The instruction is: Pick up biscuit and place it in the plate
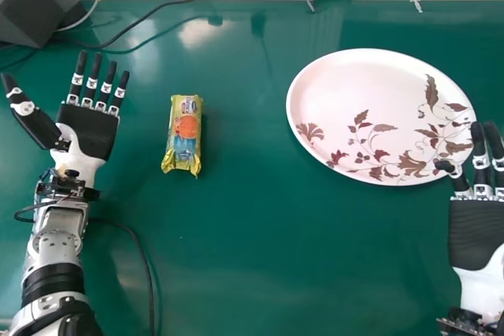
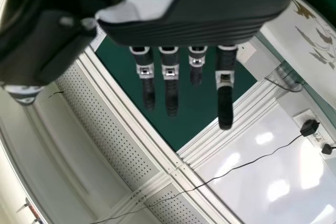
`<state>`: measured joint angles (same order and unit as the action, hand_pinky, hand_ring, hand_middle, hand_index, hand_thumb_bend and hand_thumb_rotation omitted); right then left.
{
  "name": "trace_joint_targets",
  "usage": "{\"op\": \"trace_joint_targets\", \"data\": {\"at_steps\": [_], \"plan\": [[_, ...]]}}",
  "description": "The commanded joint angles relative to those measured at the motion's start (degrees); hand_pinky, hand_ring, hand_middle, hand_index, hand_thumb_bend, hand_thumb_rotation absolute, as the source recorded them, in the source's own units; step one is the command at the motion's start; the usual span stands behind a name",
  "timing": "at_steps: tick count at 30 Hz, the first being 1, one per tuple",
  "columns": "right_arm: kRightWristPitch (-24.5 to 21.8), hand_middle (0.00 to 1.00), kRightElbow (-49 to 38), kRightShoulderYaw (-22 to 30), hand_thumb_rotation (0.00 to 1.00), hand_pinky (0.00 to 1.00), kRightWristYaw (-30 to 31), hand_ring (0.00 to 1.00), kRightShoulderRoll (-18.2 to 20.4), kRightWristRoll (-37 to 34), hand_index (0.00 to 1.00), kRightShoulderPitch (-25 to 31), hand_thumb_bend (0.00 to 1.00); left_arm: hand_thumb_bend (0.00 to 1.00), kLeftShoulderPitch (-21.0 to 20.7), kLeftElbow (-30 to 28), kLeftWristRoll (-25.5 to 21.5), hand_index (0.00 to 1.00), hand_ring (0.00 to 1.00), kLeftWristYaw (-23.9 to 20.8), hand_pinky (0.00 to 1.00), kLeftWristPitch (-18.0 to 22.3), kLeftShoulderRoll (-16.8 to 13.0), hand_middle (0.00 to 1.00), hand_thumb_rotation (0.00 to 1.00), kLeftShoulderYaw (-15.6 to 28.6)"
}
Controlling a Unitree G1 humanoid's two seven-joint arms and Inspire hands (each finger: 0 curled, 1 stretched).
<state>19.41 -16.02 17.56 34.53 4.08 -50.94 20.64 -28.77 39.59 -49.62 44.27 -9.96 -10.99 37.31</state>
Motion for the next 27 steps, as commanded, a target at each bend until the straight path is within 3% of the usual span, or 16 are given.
{"op": "trace_joint_targets", "data": {"at_steps": [1,16,27], "plan": [[-0.02,0.78,0.18,0.12,0.44,0.45,0.14,0.57,0.95,-0.13,0.82,0.04,1.00,1.00,4.33,2.35,0.05,0.99,1.00,-0.58,1.00,-1.16,2.85,1.00,0.63,-0.11],[0.03,0.79,0.01,-0.22,0.44,0.45,-0.34,0.57,1.20,0.24,0.79,0.09,1.00,1.00,5.32,-0.24,0.55,0.99,1.00,-1.91,1.00,-0.40,3.43,1.00,0.63,-0.45],[-0.10,0.82,-0.65,-0.43,0.49,0.47,-0.14,0.63,1.33,-0.24,0.81,0.91,0.99,1.00,9.75,-10.68,5.62,0.98,1.00,-7.24,1.00,5.82,5.97,1.00,0.64,-4.16]]}}
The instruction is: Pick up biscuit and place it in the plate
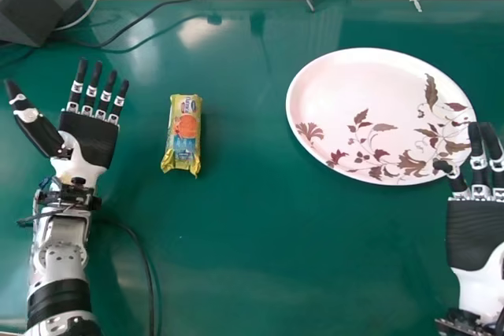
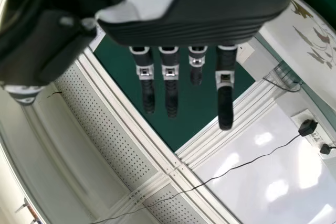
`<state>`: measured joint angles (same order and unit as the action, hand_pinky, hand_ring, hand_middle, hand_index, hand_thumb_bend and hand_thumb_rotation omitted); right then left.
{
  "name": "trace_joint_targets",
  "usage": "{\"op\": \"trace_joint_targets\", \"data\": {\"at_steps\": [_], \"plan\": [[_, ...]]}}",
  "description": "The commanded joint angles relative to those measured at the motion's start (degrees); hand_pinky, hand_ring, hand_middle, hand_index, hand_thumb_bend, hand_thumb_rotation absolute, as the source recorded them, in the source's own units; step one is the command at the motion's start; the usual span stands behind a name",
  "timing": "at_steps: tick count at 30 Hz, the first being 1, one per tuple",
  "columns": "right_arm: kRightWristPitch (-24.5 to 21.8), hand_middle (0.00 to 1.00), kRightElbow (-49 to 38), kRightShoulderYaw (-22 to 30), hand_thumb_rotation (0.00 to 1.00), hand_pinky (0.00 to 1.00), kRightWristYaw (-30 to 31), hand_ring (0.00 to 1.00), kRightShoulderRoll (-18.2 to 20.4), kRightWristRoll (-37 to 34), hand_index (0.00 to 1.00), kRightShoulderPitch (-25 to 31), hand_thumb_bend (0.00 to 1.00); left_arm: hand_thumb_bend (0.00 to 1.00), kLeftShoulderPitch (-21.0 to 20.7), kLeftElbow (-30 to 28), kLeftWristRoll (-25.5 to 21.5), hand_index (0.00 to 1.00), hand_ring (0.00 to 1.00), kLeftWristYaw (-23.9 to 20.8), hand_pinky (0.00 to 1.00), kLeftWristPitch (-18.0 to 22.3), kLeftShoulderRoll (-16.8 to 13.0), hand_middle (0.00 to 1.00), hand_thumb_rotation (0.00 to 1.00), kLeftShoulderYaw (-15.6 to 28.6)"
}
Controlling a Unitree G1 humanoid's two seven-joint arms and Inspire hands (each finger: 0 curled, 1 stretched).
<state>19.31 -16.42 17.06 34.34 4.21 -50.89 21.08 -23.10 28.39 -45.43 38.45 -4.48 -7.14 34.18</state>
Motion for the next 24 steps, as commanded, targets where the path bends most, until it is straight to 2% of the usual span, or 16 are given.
{"op": "trace_joint_targets", "data": {"at_steps": [1,7,15,24], "plan": [[0.16,0.82,-0.16,0.12,0.49,0.47,0.17,0.63,1.18,-0.21,0.81,0.43,0.99,1.00,4.55,-0.69,2.21,0.99,1.00,-2.40,1.00,1.08,2.42,1.00,0.64,-1.52],[-0.01,0.84,0.31,0.31,0.51,0.48,0.74,0.67,0.98,-0.82,0.81,0.20,1.00,1.00,7.84,-8.13,7.47,1.00,1.00,-8.29,1.00,4.05,3.40,1.00,0.63,-4.70],[-0.26,0.82,0.95,0.45,0.50,0.49,-0.09,0.69,1.03,-0.70,0.78,-0.76,1.00,1.00,12.13,-18.99,15.48,0.95,1.00,-18.50,1.00,6.99,4.87,1.00,0.60,-9.45],[-0.50,0.83,1.39,0.61,0.51,0.52,0.21,0.72,0.95,-1.18,0.81,-1.15,1.00,1.00,15.53,-26.75,20.46,0.96,1.00,-23.83,1.00,6.75,4.43,1.00,0.60,-13.16]]}}
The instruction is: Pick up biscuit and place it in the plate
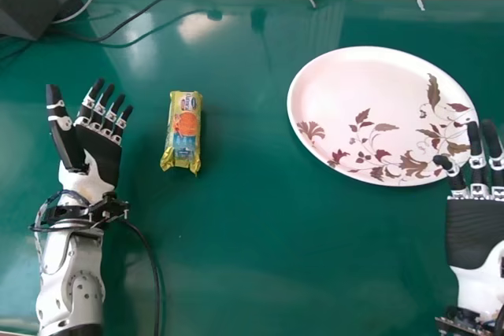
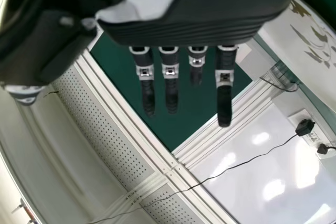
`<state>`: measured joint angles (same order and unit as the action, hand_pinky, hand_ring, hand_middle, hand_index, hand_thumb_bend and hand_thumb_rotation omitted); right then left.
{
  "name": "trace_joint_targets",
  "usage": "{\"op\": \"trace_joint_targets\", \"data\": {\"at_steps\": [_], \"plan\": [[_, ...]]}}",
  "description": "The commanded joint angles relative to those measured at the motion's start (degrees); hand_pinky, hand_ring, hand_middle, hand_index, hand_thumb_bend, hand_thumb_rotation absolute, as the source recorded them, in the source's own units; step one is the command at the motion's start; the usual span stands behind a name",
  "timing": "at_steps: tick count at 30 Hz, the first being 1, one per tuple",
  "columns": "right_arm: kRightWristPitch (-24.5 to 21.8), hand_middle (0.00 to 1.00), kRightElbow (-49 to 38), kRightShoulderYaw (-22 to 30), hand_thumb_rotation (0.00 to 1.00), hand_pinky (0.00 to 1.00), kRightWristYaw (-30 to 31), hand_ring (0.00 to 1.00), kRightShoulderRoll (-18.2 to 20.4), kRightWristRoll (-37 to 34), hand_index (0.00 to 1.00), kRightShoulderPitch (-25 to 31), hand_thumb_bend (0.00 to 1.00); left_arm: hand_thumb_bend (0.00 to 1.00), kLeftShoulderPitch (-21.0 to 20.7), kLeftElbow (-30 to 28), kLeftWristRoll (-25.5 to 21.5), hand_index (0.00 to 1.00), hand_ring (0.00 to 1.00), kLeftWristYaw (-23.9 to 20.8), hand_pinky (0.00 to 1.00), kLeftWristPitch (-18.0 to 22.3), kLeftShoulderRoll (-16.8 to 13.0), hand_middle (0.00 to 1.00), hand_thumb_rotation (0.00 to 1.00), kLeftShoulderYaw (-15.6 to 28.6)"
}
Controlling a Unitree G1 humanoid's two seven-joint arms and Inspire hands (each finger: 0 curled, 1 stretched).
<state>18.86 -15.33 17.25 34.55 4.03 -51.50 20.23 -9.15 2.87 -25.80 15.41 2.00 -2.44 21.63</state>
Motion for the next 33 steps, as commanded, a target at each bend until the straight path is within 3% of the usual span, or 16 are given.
{"op": "trace_joint_targets", "data": {"at_steps": [1,11,20,33], "plan": [[-0.10,0.83,0.33,0.45,0.52,0.52,0.06,0.72,1.10,-0.65,0.81,-0.31,1.00,1.00,1.88,-1.80,1.08,0.96,1.00,-1.19,1.00,0.20,-0.29,1.00,0.60,-0.85],[-0.14,0.84,0.65,0.73,0.53,0.54,0.54,0.74,0.75,-0.70,0.81,-0.62,1.00,1.00,4.34,-5.60,6.40,0.96,1.00,-5.54,1.00,1.17,-0.59,1.00,0.60,-2.86],[-0.69,0.85,0.33,0.62,0.55,0.57,0.21,0.76,0.76,-0.62,0.81,-0.97,0.99,1.00,6.94,-10.36,15.25,0.97,1.00,-9.39,1.00,1.78,-1.85,1.00,0.60,-5.91],[-0.45,0.89,1.55,1.23,0.59,0.61,1.11,0.80,0.18,-0.70,0.83,-1.83,1.00,1.00,8.36,-12.32,22.18,0.97,1.00,-12.82,1.00,4.72,-2.72,1.00,0.60,-7.97]]}}
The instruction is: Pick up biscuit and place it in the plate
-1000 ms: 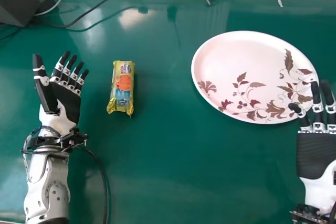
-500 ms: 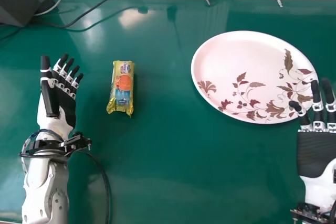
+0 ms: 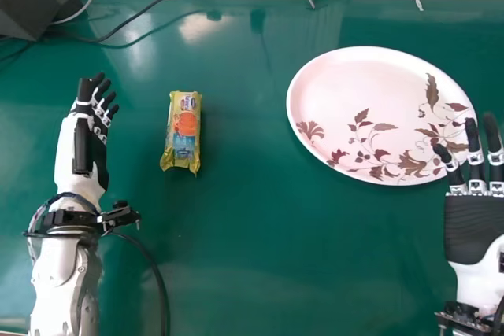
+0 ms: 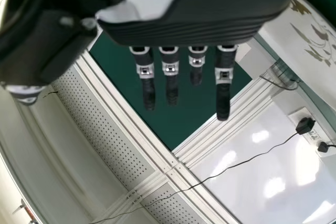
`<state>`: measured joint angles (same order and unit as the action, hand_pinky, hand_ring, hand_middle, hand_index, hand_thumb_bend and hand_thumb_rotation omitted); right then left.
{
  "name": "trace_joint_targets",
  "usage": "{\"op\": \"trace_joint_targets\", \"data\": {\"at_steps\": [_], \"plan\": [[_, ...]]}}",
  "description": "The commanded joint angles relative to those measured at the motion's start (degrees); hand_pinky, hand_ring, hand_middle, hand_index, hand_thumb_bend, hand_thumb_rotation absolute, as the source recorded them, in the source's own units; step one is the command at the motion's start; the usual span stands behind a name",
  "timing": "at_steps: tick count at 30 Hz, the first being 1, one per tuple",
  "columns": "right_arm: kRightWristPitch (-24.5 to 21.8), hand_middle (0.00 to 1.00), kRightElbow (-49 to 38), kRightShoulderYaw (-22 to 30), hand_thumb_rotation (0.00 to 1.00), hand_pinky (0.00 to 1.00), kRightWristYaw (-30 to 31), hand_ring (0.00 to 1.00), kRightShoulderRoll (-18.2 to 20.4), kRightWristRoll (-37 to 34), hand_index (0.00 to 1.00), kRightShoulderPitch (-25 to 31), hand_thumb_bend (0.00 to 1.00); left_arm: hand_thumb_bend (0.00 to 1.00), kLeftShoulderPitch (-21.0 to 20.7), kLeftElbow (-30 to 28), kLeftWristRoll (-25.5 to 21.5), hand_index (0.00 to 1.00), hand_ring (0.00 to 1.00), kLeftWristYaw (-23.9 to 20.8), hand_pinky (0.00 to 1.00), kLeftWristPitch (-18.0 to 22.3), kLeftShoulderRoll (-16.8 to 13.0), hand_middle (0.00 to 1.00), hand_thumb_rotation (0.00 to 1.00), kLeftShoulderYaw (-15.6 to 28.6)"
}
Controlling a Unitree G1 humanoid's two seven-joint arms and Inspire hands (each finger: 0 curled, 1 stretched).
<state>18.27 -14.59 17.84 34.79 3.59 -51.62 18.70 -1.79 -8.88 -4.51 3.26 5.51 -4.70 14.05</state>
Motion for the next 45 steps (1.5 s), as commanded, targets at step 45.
{"op": "trace_joint_targets", "data": {"at_steps": [45], "plan": [[-0.03,1.00,1.81,0.66,0.59,0.94,0.74,1.00,1.16,-0.47,0.95,-1.30,1.00,1.00,4.17,-10.17,33.84,0.95,1.00,-9.62,1.00,-3.95,-5.20,1.00,0.60,-7.59]]}}
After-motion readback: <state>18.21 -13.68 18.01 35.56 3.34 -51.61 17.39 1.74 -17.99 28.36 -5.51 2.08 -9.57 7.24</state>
